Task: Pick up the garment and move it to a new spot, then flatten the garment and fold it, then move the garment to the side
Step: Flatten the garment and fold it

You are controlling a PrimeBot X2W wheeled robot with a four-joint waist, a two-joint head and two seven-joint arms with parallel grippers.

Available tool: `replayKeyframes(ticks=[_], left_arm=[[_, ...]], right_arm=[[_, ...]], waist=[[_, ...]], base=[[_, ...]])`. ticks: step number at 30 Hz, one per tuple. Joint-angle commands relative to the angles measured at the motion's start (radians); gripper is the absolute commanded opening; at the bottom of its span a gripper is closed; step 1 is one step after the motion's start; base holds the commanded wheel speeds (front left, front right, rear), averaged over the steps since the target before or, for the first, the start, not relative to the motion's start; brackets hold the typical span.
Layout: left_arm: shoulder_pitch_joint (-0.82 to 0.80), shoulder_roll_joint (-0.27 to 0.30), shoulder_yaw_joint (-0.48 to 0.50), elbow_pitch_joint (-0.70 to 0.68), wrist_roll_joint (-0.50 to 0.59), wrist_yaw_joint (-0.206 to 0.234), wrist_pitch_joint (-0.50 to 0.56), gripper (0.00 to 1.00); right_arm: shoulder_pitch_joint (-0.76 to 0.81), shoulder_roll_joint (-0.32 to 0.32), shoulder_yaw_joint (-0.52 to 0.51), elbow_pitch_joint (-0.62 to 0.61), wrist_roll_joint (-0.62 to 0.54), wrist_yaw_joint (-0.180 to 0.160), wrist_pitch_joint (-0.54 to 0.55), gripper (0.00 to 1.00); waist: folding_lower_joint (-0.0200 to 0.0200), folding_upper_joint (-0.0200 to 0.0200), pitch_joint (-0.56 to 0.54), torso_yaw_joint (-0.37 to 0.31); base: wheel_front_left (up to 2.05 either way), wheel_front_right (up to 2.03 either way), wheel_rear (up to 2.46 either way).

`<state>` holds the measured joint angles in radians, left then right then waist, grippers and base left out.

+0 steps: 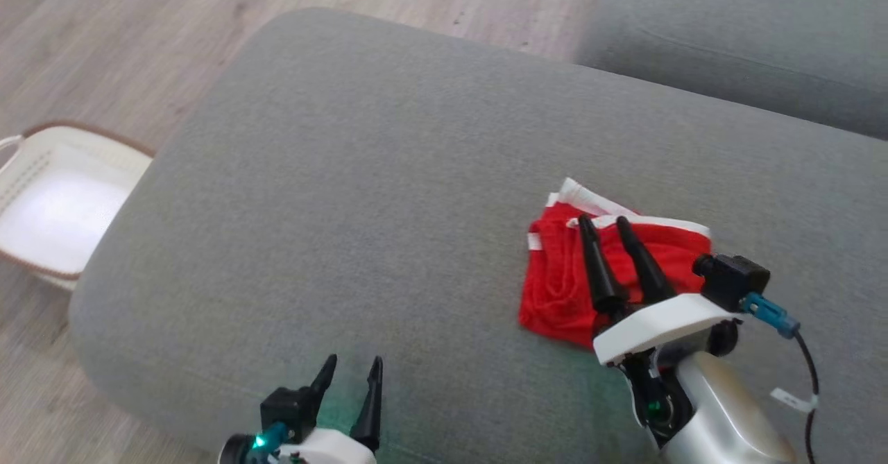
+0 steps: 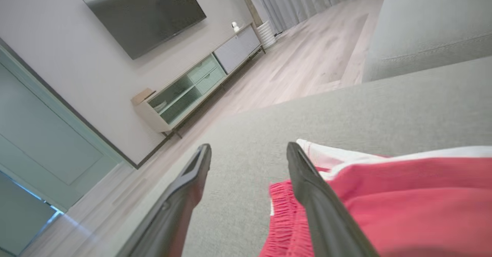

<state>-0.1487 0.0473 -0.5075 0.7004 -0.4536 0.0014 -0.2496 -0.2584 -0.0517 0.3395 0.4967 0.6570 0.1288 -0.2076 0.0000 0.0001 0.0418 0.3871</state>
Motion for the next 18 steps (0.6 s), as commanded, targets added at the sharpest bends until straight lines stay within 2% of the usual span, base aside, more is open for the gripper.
replayKeyframes(ticks=[1, 5, 12, 18], left_arm=[[-0.019, 0.003, 0.05, -0.041, 0.018, 0.011, -0.012, 1.0], [-0.015, 0.005, 0.087, -0.076, 0.048, 0.016, -0.012, 1.0], [-0.006, 0.005, 0.172, -0.164, 0.129, 0.018, -0.012, 1.0], [0.032, 0.005, 0.23, -0.216, 0.199, 0.022, -0.012, 1.0]], right_arm=[[-0.024, -0.001, 0.002, -0.026, -0.039, 0.002, -0.027, 1.0], [-0.009, -0.01, -0.071, -0.013, -0.113, 0.002, -0.046, 1.0], [0.052, -0.009, -0.283, -0.036, -0.338, 0.002, -0.054, 1.0], [0.133, -0.001, -0.371, -0.073, -0.488, 0.002, -0.054, 1.0]], waist=[[0.0, -0.0001, -0.011, -0.034], [0.0, -0.0001, -0.017, -0.084], [0.0, -0.0001, -0.027, -0.193], [0.0, -0.0001, -0.047, -0.255]], base=[[0.0, 0.0, 0.0], [0.0, 0.0, 0.0], [0.0, 0.0, 0.0], [0.0, 0.0, 0.0]])
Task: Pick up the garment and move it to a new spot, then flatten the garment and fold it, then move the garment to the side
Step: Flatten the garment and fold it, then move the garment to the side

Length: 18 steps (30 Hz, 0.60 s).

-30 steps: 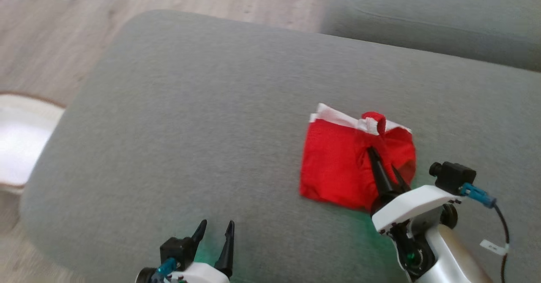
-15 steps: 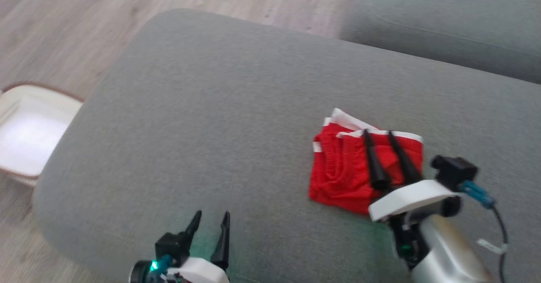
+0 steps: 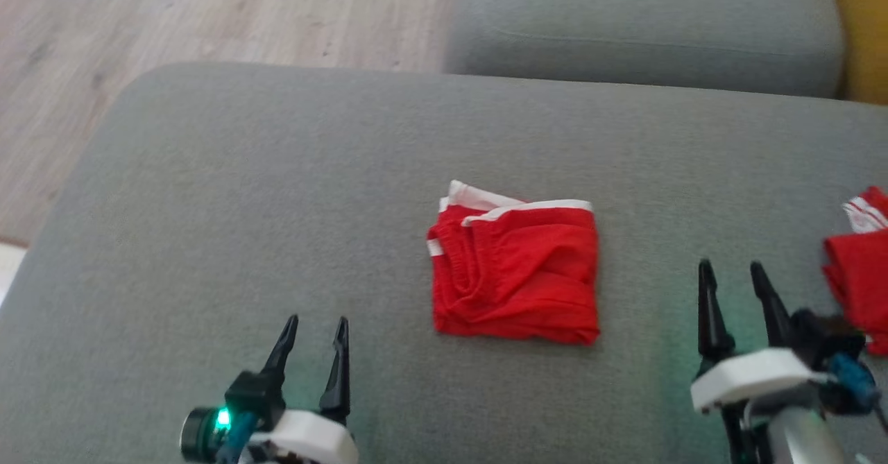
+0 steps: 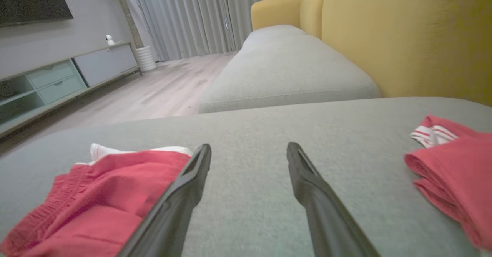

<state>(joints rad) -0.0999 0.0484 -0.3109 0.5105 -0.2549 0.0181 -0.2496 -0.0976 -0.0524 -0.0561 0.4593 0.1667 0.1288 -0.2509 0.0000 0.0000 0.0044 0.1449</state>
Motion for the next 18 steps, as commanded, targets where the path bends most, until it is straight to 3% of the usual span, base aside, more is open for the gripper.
replayKeyframes(ticks=[1, 11, 18], left_arm=[[-0.008, 0.003, 0.041, -0.032, 0.008, 0.005, -0.012, 1.0], [0.072, 0.002, 0.07, -0.097, 0.057, -0.003, -0.012, 1.0], [0.068, 0.002, 0.051, -0.104, 0.052, -0.008, -0.012, 1.0]], right_arm=[[-0.015, 0.0, 0.021, -0.039, -0.017, 0.002, -0.011, 1.0], [0.052, 0.002, 0.032, -0.055, -0.028, 0.002, -0.011, 1.0], [0.036, 0.002, 0.084, -0.034, 0.029, 0.002, -0.011, 1.0]], waist=[[0.0, 0.0, -0.011, -0.02], [0.0, 0.0, -0.019, -0.056], [0.0, 0.0, -0.01, -0.032]], base=[[0.0, 0.0, 0.0], [0.0, 0.0, 0.0], [0.0, 0.0, 0.0]])
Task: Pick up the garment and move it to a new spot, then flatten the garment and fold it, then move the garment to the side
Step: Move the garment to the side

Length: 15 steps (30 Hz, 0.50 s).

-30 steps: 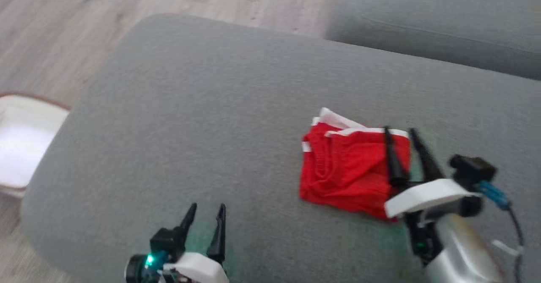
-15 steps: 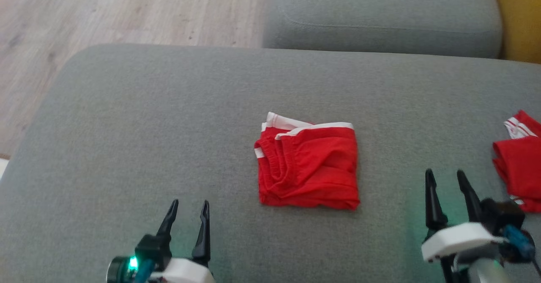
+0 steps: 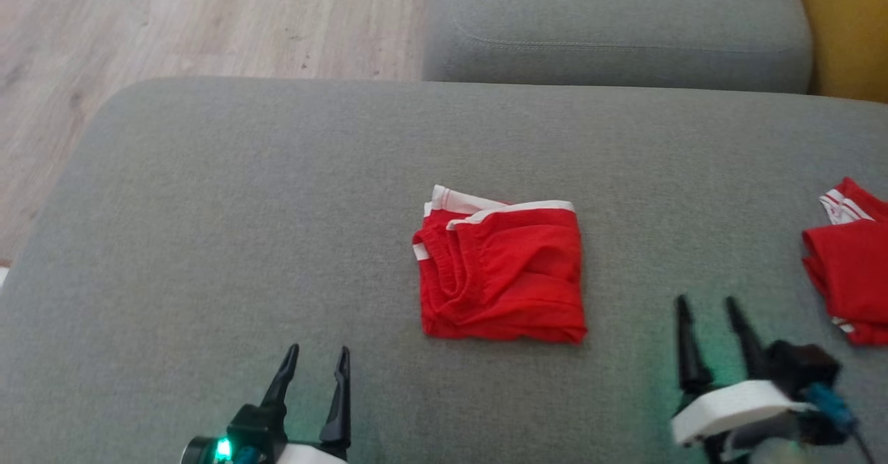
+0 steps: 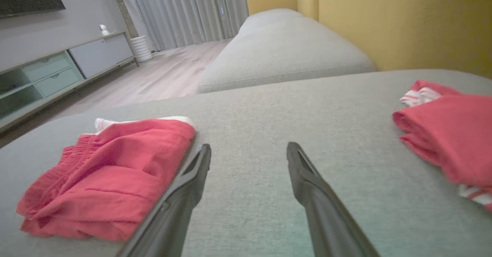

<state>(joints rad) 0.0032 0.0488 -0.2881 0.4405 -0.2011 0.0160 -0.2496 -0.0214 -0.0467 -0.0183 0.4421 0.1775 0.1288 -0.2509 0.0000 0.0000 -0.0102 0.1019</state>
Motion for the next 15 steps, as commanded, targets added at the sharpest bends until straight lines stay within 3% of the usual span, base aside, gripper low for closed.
replayKeyframes(ticks=[1, 7, 15], left_arm=[[-0.035, 0.002, 0.023, -0.033, -0.006, -0.007, -0.012, 1.0], [-0.048, 0.002, -0.023, -0.021, -0.034, 0.001, -0.012, 1.0], [-0.059, 0.002, -0.055, -0.009, -0.051, 0.017, -0.012, 1.0]], right_arm=[[-0.047, -0.004, 0.07, -0.001, 0.038, 0.002, -0.011, 1.0], [-0.162, -0.004, 0.205, 0.111, 0.154, 0.002, -0.003, 1.0], [-0.276, -0.004, 0.213, 0.281, 0.197, 0.002, -0.004, 1.0]], waist=[[0.0, 0.0, 0.007, 0.019], [0.0, 0.0, 0.052, 0.086], [0.0, 0.0, 0.094, 0.177]], base=[[0.0, 0.0, 0.0], [0.0, 0.0, 0.0], [0.0, 0.0, 0.0]])
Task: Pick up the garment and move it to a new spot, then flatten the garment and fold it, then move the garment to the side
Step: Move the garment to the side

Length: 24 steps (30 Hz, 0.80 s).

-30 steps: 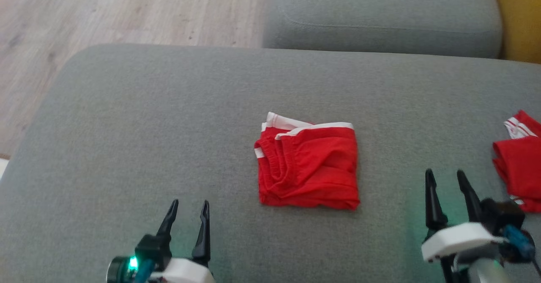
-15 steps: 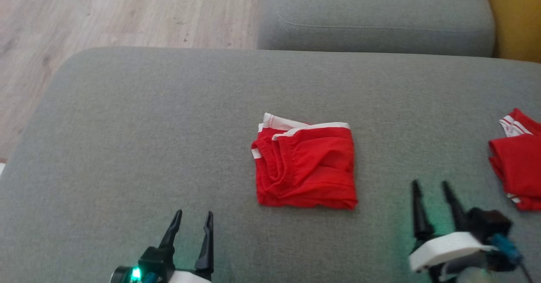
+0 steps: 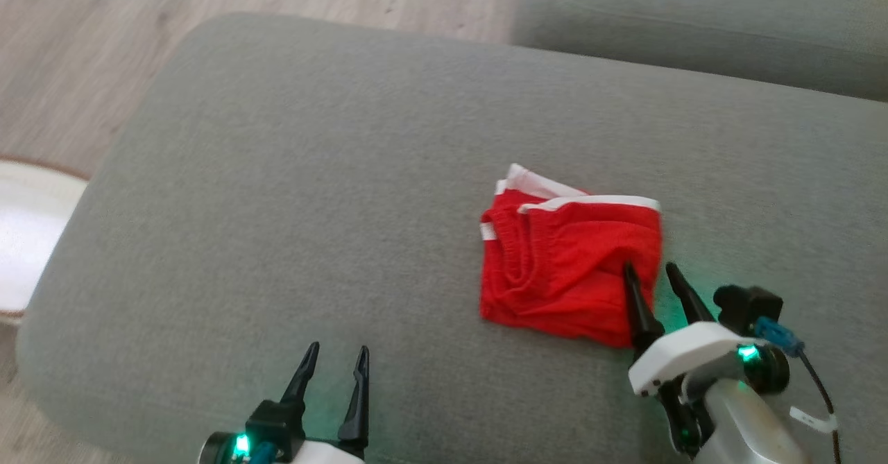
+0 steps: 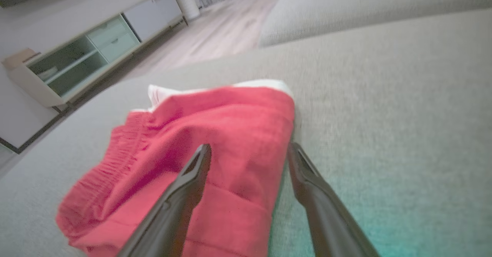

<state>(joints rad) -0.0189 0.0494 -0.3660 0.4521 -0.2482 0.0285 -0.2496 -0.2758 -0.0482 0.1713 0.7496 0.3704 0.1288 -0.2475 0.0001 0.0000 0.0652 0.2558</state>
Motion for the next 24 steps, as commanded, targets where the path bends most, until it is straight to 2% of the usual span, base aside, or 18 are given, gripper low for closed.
replayKeyframes(ticks=[1, 5, 6, 7, 8, 12, 16, 20, 21, 24], left_arm=[[-0.037, 0.001, 0.021, -0.019, -0.006, 0.007, -0.012, 1.0], [-0.039, 0.001, 0.011, -0.016, -0.016, 0.009, -0.012, 1.0], [-0.039, 0.001, 0.009, -0.017, -0.019, 0.01, -0.012, 1.0], [-0.04, 0.001, 0.008, -0.018, -0.022, 0.012, -0.012, 1.0], [-0.04, 0.001, 0.008, -0.02, -0.024, 0.014, -0.012, 1.0], [-0.04, 0.001, 0.013, -0.027, -0.034, 0.02, -0.012, 1.0], [-0.049, 0.001, 0.013, -0.036, -0.033, 0.016, -0.012, 1.0], [-0.069, 0.001, 0.005, -0.047, -0.034, 0.008, -0.012, 1.0], [-0.085, 0.001, -0.001, -0.05, -0.036, 0.005, -0.012, 1.0], [-0.114, 0.001, -0.01, -0.057, -0.042, 0.001, -0.012, 1.0]], right_arm=[[-0.032, -0.002, 0.017, 0.001, 0.007, 0.002, -0.007, 1.0], [-0.062, -0.002, -0.003, 0.116, 0.011, 0.002, -0.009, 1.0], [-0.068, -0.002, -0.001, 0.134, 0.015, 0.002, -0.009, 0.78], [-0.073, -0.002, 0.002, 0.148, 0.02, 0.002, -0.01, 0.35], [-0.078, -0.002, 0.006, 0.157, 0.024, 0.002, -0.011, 0.0], [-0.093, -0.002, 0.013, 0.153, 0.025, 0.002, -0.013, 0.0], [-0.089, -0.002, -0.015, 0.077, 0.001, 0.002, -0.014, 0.0], [-0.08, -0.002, -0.014, 0.0, -0.027, 0.002, -0.014, 0.0], [-0.075, -0.002, -0.002, -0.031, -0.044, 0.002, -0.014, 0.0], [-0.075, -0.002, 0.021, -0.07, -0.056, 0.002, -0.014, 0.0]], waist=[[-0.0001, 0.0, 0.023, 0.032], [-0.0001, 0.0, 0.033, 0.057], [-0.0001, 0.0, 0.034, 0.06], [-0.0001, 0.0, 0.035, 0.061], [-0.0001, 0.0, 0.036, 0.061], [-0.0001, 0.0, 0.032, 0.033], [-0.0001, 0.0, 0.018, -0.042], [-0.0001, 0.0, 0.012, -0.169], [-0.0001, 0.0, 0.01, -0.242], [-0.0001, 0.0, 0.017, -0.358]], base=[[0.0, 0.0, 0.0], [0.0, 0.0, 0.0], [0.0, 0.0, 0.0], [0.0, 0.0, 0.0], [0.0, 0.0, 0.0], [0.0, 0.0, 0.0], [0.0, 0.0, 0.0], [0.0, 0.0, 0.0], [0.0, 0.0, 0.0], [0.0, 0.0, 0.0]])
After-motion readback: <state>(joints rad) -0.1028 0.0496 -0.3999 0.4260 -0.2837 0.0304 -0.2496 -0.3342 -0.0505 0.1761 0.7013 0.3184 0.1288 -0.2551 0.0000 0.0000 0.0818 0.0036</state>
